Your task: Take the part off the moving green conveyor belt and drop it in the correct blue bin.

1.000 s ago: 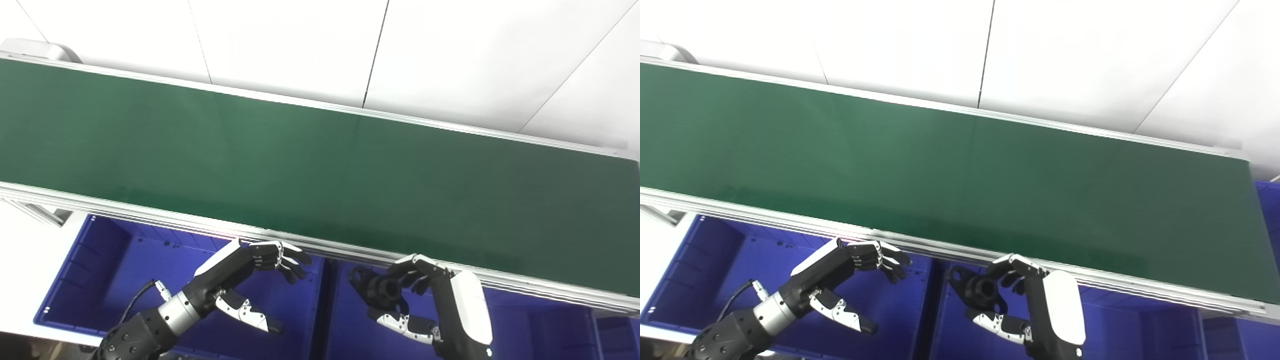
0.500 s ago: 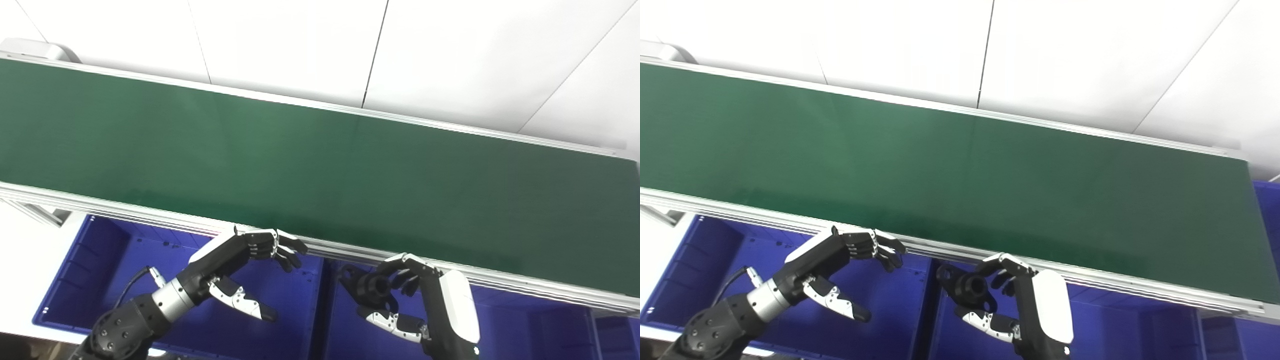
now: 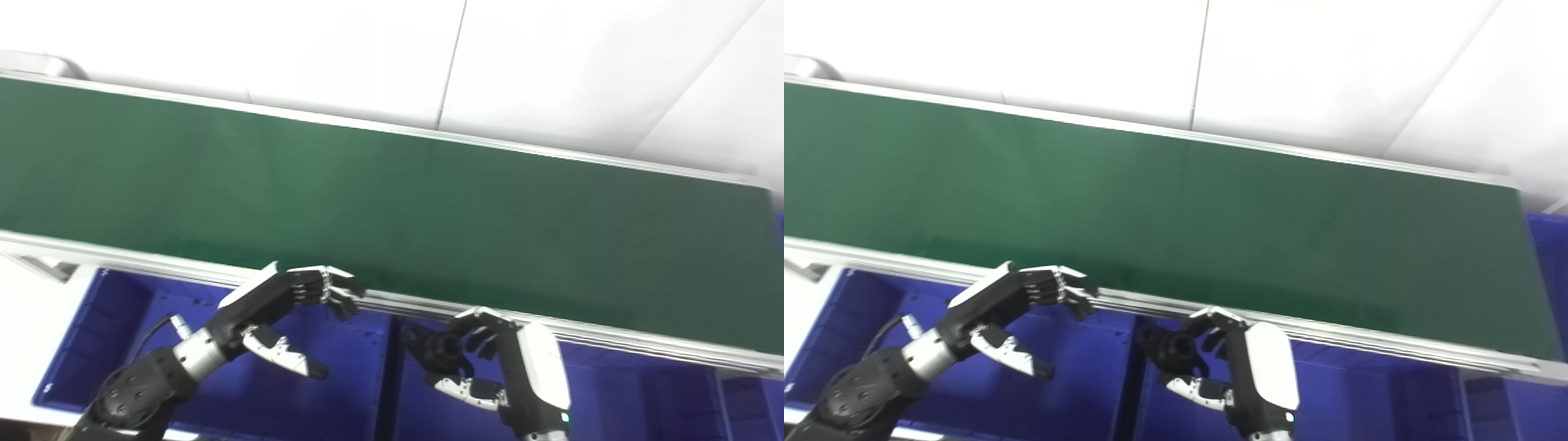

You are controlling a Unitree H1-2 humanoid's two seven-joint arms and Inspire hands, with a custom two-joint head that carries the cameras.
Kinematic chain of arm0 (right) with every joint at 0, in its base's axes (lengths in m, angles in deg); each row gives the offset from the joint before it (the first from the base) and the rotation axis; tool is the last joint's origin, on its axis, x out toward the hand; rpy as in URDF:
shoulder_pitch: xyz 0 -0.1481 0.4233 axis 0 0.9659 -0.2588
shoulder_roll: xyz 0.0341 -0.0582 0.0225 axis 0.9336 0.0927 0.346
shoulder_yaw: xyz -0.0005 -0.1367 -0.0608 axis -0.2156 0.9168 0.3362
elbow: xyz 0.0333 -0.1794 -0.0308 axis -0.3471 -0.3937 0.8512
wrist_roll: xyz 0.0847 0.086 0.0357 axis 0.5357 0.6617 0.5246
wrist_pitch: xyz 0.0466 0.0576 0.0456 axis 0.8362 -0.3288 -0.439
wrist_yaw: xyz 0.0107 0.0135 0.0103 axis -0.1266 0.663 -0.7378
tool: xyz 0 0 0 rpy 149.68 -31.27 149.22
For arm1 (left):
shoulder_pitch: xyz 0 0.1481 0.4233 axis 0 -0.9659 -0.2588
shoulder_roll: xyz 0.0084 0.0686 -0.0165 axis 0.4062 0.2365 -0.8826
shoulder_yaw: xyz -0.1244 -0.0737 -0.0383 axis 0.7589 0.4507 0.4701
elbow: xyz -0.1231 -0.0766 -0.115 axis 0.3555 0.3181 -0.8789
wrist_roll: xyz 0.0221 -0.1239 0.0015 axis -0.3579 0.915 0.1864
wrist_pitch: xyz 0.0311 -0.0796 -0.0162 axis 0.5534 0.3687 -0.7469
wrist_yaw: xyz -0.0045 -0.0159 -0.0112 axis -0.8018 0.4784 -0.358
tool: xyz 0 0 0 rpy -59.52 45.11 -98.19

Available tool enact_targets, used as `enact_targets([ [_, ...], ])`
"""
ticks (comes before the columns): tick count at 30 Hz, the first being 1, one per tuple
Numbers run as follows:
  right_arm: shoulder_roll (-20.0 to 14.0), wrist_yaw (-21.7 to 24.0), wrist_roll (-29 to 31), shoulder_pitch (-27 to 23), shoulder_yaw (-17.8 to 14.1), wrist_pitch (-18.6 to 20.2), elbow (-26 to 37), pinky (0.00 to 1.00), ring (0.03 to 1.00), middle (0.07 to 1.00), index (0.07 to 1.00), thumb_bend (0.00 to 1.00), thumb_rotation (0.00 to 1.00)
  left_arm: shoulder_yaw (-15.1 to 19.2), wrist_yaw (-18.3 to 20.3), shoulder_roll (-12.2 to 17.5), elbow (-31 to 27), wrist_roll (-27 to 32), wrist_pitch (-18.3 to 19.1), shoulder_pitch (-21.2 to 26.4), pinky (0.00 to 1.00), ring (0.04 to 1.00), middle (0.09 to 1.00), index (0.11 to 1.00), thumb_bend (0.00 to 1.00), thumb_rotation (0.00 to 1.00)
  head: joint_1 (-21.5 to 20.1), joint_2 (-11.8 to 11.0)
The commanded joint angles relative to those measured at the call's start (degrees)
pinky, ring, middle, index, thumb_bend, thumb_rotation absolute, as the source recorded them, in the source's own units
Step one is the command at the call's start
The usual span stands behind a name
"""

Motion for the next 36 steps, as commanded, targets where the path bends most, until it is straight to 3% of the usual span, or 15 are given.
enact_targets([
  [1, 0.2, -0.3, -0.3, 0.5, -0.2, 0.2, 2.0, 0.33, 0.427, 0.511, 0.524, 0.50, 0.00, 0.4, 0.1, 0.4, -1.5, 0.9, -0.8, 0.1, 0.59, 0.662, 0.753, 0.719, 0.67, 0.17, 0.2, -0.1],
  [18, -1.4, 0.4, -1.5, 2.9, -2.4, 1.2, 1.6, 0.34, 0.438, 0.532, 0.519, 0.50, 0.00, 0.6, -0.4, 0.3, -2.5, 0.4, 0.0, -0.6, 0.58, 0.649, 0.752, 0.726, 0.68, 0.19, 1.3, 0.0],
  [36, -1.3, 0.0, -1.5, 1.7, -3.0, 1.4, -2.0, 0.34, 0.431, 0.519, 0.530, 0.50, 0.00, 0.9, -0.6, 0.2, -3.6, 0.5, 0.8, -1.0, 0.59, 0.653, 0.747, 0.720, 0.68, 0.18, 2.0, 0.1],
])
